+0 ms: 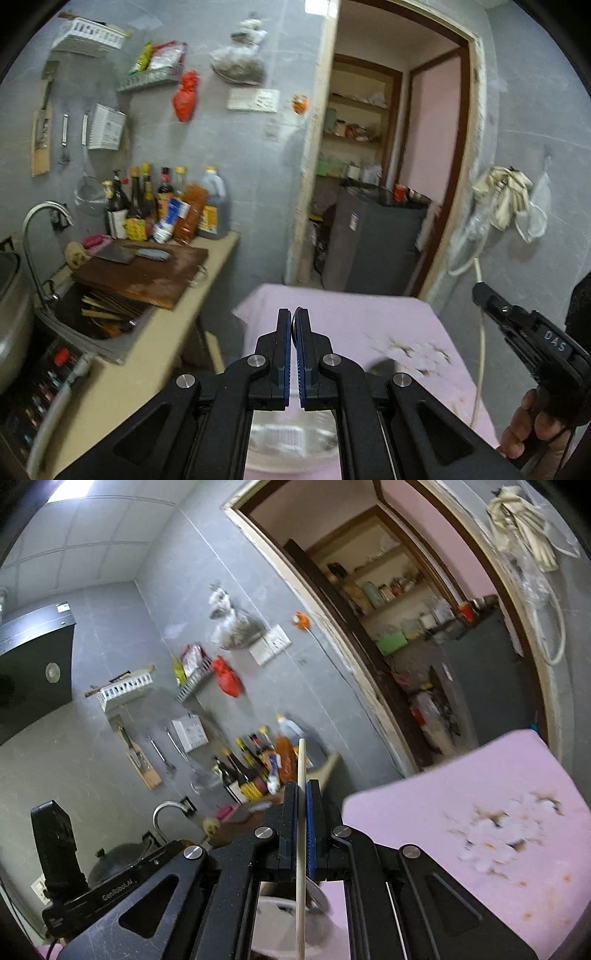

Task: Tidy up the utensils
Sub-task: 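Carry the gold spoon and chopstick with both tools over the white caddy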

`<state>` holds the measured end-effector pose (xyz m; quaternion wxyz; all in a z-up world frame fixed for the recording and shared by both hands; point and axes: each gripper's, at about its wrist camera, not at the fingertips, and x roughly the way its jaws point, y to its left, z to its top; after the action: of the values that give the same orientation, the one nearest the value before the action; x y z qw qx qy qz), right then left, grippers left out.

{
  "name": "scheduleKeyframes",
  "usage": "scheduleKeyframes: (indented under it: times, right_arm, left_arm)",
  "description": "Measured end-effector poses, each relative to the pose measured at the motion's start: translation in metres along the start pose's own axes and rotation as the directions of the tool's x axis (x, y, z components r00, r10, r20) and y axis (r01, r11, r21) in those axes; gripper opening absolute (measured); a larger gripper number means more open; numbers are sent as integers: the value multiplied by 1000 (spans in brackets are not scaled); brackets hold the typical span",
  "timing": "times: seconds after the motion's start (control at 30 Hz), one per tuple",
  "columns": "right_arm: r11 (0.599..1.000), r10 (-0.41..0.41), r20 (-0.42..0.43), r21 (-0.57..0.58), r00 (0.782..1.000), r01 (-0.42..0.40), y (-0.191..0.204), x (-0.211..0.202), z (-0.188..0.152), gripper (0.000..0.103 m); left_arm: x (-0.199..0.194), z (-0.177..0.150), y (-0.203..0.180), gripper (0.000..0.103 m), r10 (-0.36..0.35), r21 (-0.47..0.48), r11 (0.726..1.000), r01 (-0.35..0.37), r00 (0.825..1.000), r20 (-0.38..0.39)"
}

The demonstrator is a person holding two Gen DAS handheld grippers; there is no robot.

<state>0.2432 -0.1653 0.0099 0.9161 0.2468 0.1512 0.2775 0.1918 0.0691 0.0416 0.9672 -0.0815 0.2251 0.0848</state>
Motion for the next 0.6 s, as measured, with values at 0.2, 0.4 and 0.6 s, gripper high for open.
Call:
scheduleKeyframes:
  times: [0.2,0.4,0.6]
  right_arm:
    - [998,-59,60,10,996,59,18,30,-10,4]
    - [994,-106,114,25,988,103,23,45,-25,4]
    - [985,-165,144,-17,976,169,32,53,-41,4]
  left_arm:
    - [18,11,32,3,74,18,997,-75,996,43]
    - [36,8,45,3,116,71,990,-119,992,48]
    - [45,-5,45,3,126,121,984,-132,991,52]
